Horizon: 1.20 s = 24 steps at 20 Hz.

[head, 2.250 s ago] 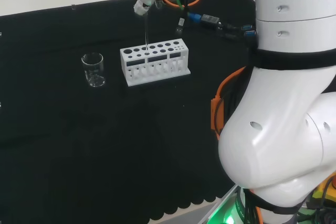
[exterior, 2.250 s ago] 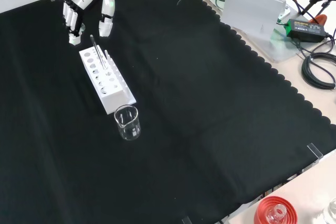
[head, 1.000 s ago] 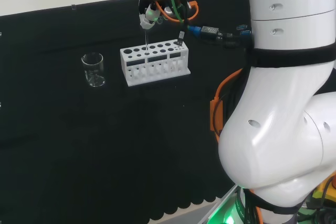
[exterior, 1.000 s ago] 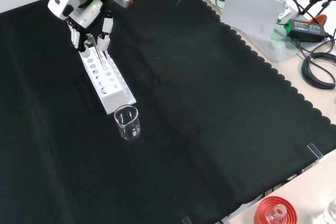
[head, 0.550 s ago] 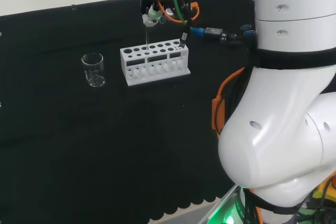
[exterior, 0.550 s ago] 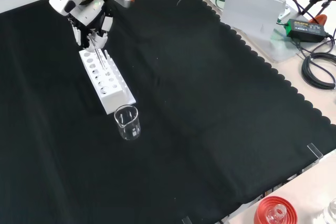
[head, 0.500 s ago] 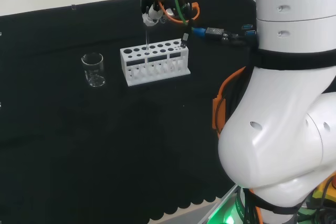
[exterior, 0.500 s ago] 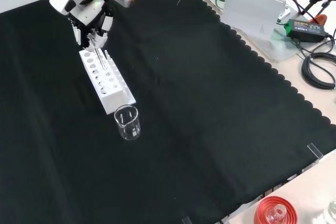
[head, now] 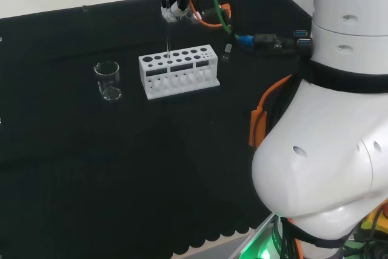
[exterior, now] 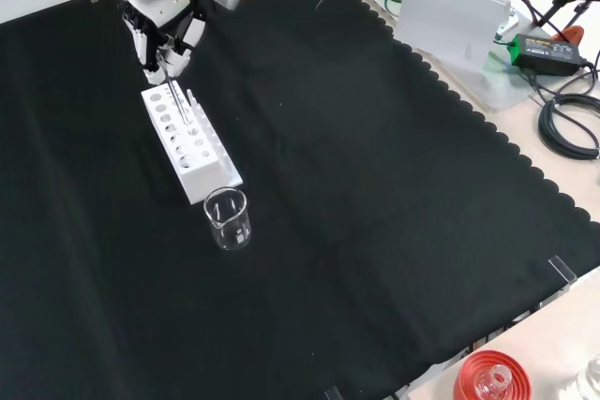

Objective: Take the glass rod from the white test tube rack.

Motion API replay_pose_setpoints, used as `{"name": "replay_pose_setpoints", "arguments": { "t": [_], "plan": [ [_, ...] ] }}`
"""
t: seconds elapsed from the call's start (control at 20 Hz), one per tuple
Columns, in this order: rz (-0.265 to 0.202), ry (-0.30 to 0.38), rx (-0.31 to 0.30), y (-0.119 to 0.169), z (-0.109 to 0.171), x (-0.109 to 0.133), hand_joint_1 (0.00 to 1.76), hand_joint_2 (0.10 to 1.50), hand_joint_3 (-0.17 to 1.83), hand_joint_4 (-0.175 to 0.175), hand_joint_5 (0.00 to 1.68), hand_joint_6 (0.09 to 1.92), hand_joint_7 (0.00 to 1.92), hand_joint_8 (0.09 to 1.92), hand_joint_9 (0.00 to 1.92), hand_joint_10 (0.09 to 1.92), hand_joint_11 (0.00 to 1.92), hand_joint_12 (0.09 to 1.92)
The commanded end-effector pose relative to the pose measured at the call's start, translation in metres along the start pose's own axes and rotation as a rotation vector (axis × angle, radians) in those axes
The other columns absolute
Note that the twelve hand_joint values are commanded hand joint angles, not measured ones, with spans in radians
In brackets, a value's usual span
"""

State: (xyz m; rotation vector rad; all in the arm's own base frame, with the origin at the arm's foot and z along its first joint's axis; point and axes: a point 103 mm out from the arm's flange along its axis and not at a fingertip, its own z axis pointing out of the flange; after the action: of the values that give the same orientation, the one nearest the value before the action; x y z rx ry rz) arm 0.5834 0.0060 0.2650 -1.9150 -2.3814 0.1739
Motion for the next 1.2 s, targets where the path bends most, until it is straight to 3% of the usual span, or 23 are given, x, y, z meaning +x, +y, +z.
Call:
{"name": "replay_pose_setpoints", "arguments": {
  "t": [0.05,0.2,0.3,0.65,0.85,1.2],
  "plan": [
    [0.005,-0.013,-0.069,-0.018,-0.038,0.007,1.32,1.06,-0.17,-0.175,1.28,0.3,1.4,0.55,1.75,0.45,1.62,0.68],
    [-0.012,-0.029,-0.065,-0.02,-0.054,0.012,1.32,1.06,-0.17,-0.175,1.28,0.29,1.4,0.56,1.76,0.45,1.63,0.69],
    [-0.001,-0.024,-0.108,-0.027,-0.063,0.014,1.32,1.06,-0.17,-0.175,1.3,0.25,1.4,0.57,1.76,0.45,1.63,0.7],
    [-0.009,-0.059,-0.113,-0.059,-0.108,0.026,1.32,1.06,-0.17,-0.175,1.32,0.2,1.39,0.59,1.78,0.46,1.63,0.72],
    [-0.007,-0.078,-0.121,-0.071,-0.128,0.031,1.24,1.05,-0.17,-0.175,1.38,0.32,1.66,0.51,1.81,0.43,1.66,0.71],
    [-0.017,-0.093,-0.15,-0.096,-0.147,0.039,1.23,1.05,-0.17,-0.175,1.38,0.34,1.7,0.49,1.82,0.42,1.67,0.71]
  ]
}}
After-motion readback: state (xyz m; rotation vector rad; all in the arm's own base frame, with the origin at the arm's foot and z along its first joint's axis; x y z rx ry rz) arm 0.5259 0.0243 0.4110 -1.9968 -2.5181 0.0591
